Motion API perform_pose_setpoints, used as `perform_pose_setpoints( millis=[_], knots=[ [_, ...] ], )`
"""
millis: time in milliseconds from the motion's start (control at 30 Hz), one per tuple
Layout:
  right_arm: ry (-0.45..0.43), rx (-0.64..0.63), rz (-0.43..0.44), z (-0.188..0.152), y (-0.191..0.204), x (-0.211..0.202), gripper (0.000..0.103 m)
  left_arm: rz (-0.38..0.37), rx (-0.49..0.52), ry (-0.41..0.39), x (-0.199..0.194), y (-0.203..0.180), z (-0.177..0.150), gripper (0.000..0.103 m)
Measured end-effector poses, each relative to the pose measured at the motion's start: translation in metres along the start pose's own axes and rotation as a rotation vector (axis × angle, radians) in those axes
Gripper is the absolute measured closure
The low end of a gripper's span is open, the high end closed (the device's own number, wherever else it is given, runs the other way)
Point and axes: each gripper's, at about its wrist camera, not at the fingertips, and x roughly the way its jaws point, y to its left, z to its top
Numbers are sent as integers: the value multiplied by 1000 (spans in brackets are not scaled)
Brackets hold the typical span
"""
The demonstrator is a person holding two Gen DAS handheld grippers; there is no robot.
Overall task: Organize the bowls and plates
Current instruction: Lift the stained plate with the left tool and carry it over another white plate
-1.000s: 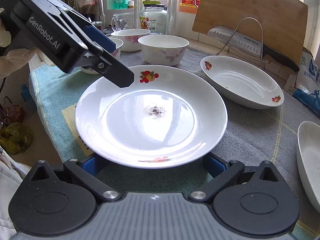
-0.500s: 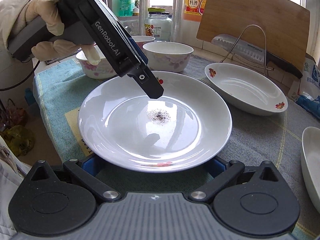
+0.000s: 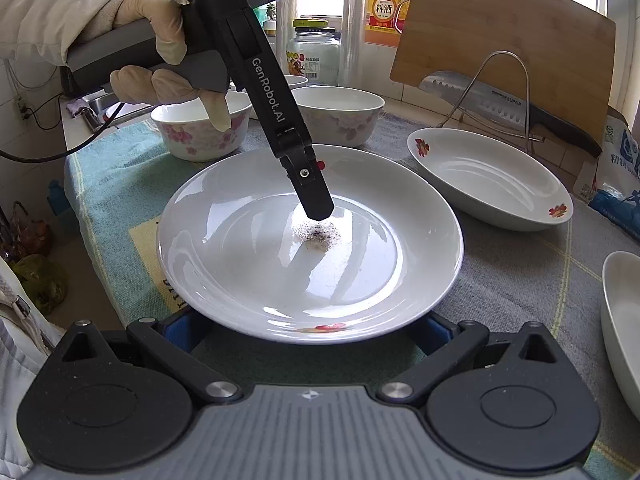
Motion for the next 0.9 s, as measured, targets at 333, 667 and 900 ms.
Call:
perform_pose_setpoints(
  millis=[333,667,900],
  knots=[
    [10,1,-2,2,0,1,0,-29,37,41,3,-2,8,28],
    [25,-1,-3,4,1,2,0,-27,64,41,3,-5,9,28],
    [24,-4,-7,4,-5,-6,0,-29,79,25,-2,-14,14,28]
  ],
)
